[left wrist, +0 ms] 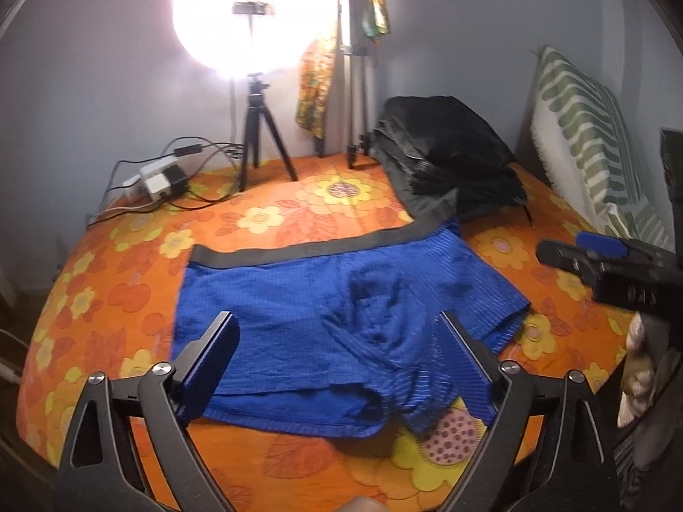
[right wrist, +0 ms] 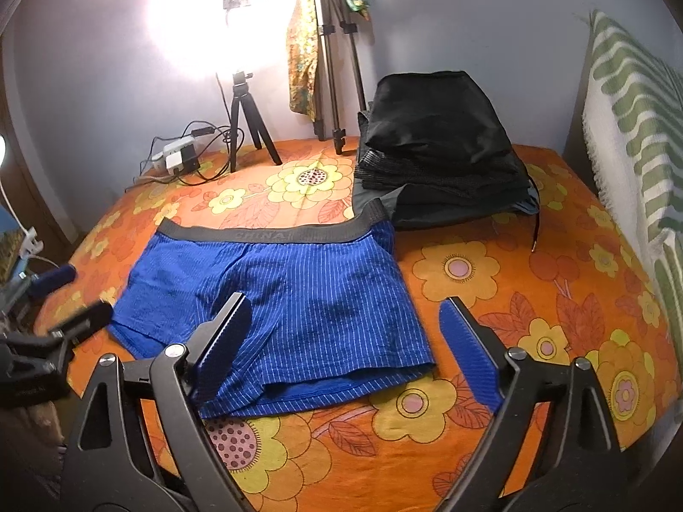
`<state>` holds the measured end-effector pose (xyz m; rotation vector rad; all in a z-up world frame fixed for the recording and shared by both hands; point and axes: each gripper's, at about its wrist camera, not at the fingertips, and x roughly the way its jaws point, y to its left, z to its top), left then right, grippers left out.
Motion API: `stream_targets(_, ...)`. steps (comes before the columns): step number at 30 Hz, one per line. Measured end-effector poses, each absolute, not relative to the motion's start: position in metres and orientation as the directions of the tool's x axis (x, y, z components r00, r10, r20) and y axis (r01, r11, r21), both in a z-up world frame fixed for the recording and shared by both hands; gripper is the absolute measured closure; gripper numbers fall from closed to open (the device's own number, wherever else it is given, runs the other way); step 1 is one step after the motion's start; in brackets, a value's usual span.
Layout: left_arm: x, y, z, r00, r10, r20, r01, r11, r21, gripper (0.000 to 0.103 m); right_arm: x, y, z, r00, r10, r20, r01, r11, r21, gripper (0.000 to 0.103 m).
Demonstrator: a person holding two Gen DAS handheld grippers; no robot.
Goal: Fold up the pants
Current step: 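Move the left tool to the briefs' leg opening and close on it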
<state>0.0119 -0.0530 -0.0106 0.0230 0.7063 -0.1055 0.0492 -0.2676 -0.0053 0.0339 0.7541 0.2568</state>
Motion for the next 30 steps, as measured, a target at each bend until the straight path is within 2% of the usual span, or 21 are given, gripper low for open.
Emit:
stream_targets(8,0.018,-0.092,-0.023,0.715,-0.173,-0.677,0.209,0.978,-0.029,0.023,0.075,-0.31,0.003,0.683,0.271,-0.678,-0.158,0.962,0.225,0.021)
stream_targets(14,0.028,-0.129,-0.031,0.667,-0.255,-0.7,0.292,0.954,-0.07,0.027,0.098,-0.326,0.008,0.685,0.253,-0.683,-0.153,0.967,0.205,0.024)
stream_targets(21,0.044,-0.178,-0.049,0.596,-0.337,-0.729,0.39,0.915,-0.104,0.039,0.127,-0.337,0.0,0.642,0.305,-0.704,-0.156,0.95,0.27,0.031)
stream_targets(26,0.054,-0.203,-0.068,0.535,-0.369,-0.76,0.435,0.891,-0.126,0.04,0.148,-0.344,-0.01,0.603,0.349,-0.717,-0.163,0.934,0.318,0.036)
stream_targets(30,0.063,-0.223,-0.082,0.518,-0.358,-0.777,0.453,0.885,-0.107,0.04,0.175,-0.353,-0.027,0.545,0.392,-0.741,-0.16,0.917,0.366,0.045)
